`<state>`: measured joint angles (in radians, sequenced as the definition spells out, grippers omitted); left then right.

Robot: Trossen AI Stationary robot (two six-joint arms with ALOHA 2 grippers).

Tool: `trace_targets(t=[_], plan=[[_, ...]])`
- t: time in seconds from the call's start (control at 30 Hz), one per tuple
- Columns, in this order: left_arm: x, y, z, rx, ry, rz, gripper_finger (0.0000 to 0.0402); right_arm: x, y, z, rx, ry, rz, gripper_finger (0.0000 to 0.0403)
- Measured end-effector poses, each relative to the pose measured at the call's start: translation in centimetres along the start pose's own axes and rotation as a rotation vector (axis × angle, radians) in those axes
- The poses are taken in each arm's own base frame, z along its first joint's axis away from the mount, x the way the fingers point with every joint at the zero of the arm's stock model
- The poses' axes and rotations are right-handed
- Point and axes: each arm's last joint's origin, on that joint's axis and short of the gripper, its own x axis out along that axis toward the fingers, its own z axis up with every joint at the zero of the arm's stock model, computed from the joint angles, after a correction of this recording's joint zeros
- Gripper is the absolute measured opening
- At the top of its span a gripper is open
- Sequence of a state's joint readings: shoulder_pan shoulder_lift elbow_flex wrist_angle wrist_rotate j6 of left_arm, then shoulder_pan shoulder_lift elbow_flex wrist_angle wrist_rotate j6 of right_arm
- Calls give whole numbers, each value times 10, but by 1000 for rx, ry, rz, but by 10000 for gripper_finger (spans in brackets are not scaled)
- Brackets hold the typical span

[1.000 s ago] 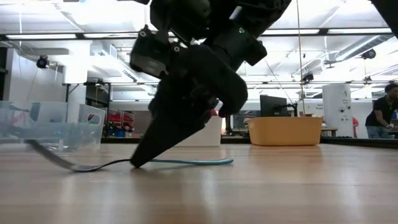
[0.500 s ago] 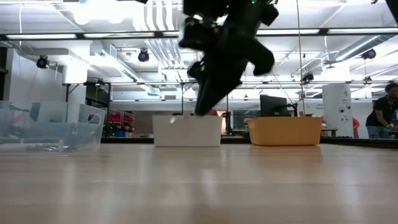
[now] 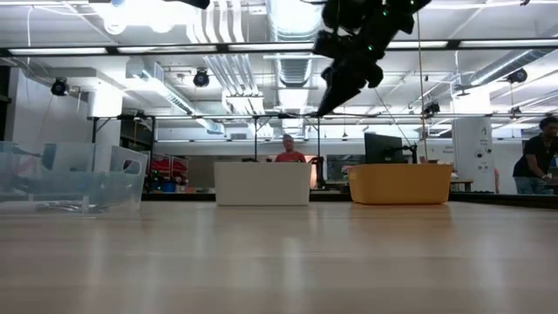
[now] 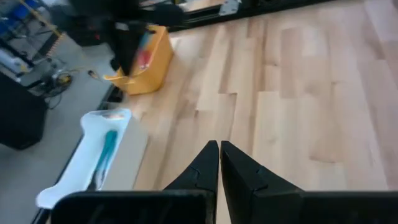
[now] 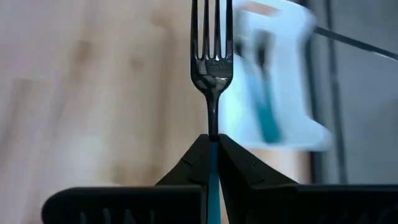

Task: Sort silverware by color (type)
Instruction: Put the blue fork into the white bin

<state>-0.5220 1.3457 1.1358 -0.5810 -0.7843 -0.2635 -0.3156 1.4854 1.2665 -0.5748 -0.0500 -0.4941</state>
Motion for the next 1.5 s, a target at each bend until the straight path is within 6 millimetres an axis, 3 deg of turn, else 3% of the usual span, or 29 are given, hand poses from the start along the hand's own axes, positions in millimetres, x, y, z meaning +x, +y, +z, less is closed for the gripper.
trace_targets(t=[0.23,0.63,1.07,1.23,1.5], plan=[[6,-4,5,73,-27,-43,0,-15,-55,-40,45,48,-118,9],[22,2,3,136,-7,-147,0,-26,-106,-93,70,15,-62,9],[43,17,-4,169,-1,-108,0,-24,-113,-143,198,66,-30,9],[48,24,-4,182,6,-87,0,-17,-107,-161,158,212,-76,9],[50,27,-3,188,10,-77,0,-15,-105,-168,136,277,-102,10]])
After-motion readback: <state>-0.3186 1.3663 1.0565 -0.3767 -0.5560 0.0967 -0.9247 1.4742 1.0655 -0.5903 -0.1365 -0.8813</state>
